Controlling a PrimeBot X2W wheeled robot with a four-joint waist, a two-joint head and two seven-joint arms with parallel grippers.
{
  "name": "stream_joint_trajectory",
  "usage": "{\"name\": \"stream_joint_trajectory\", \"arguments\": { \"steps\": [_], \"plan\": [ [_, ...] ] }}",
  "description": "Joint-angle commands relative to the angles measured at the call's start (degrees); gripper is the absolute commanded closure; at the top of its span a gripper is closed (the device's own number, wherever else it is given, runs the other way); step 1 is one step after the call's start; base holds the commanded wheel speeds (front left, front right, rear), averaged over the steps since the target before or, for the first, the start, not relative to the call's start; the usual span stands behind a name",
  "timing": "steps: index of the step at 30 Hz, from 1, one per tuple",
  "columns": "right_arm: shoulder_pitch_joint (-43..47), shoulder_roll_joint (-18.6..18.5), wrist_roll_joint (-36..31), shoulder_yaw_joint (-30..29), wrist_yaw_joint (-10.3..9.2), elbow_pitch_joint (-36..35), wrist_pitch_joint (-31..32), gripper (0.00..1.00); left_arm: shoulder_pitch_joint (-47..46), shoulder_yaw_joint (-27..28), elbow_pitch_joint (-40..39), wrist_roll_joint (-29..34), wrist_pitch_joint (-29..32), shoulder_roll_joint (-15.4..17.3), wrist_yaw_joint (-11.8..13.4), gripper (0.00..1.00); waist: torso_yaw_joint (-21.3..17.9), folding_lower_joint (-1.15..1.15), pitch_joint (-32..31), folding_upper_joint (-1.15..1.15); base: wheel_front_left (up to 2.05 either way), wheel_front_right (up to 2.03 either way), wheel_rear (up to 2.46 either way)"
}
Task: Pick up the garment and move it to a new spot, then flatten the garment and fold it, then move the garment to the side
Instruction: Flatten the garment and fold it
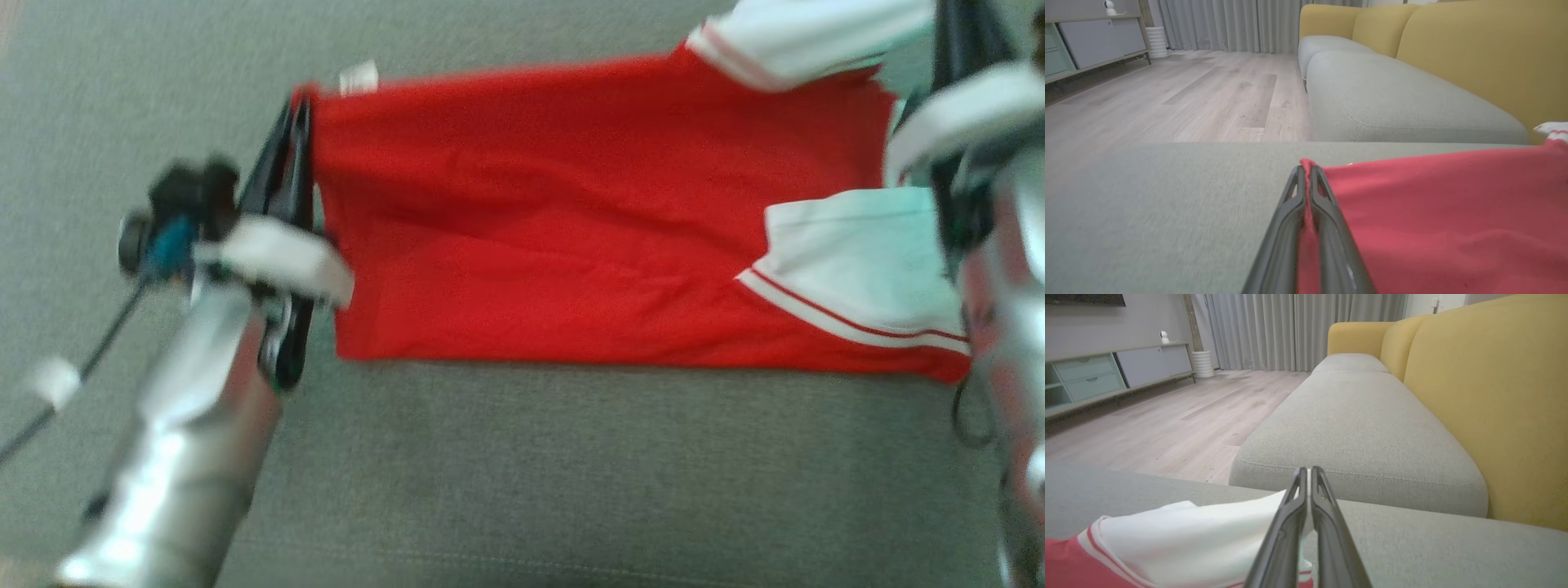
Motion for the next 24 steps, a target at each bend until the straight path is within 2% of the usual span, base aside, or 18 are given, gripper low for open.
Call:
{"name": "stream_joint_trajectory", "arguments": {
  "steps": [1,6,11,18,19,20,21,24],
  "plan": [
    [3.33,0.48,2.63,1.5,-0.04,-4.93,-0.66,1.0,1.87,3.42,-2.12,1.34,-0.54,2.9,0.48,1.0,-2.22,0.01,-2.85,0.0,0.0,0.0,0.0],
    [13.74,-0.18,8.96,2.92,-0.04,-13.51,-0.66,1.0,8.7,6.43,-3.39,4.14,-0.54,2.55,0.3,1.0,-3.61,0.01,-5.58,0.0,0.0,0.0,0.0],
    [25.79,-0.14,14.7,2.28,-0.04,-20.14,-0.67,1.0,16.75,9.67,-4.34,6.3,-0.54,0.31,-0.56,1.0,-4.59,0.01,-8.35,0.0,0.0,0.0,0.0],
    [36.19,2.21,17.77,0.62,-0.04,-21.8,-0.41,1.0,23.44,13.4,-3.61,9.29,-0.54,-2.58,-1.43,1.0,-5.35,0.01,-10.82,0.0,0.0,0.0,0.0],
    [36.78,2.63,17.92,0.63,-0.04,-21.4,-0.19,1.0,24.04,14.07,-3.37,9.63,-0.54,-2.88,-1.41,0.83,-5.47,0.01,-10.99,0.0,0.0,0.0,0.0],
    [37.13,3.11,18.07,0.78,-0.04,-21.13,-0.11,0.32,24.58,14.74,-3.22,10.02,-0.54,-3.17,-1.32,0.38,-5.62,0.01,-11.19,0.0,0.0,0.0,0.0],
    [37.3,3.54,18.17,0.65,-0.04,-21.04,-0.14,0.0,25.04,15.49,-3.37,10.51,-0.54,-3.47,-1.02,0.0,-5.72,0.01,-11.37,0.0,0.0,0.0,0.0],
    [37.22,4.33,16.52,0.19,-0.04,-21.51,-0.4,0.0,26.64,18.11,-5.7,12.88,-0.54,-4.2,1.13,0.0,-6.02,0.01,-11.86,0.0,0.0,0.0,0.0]
  ]
}}
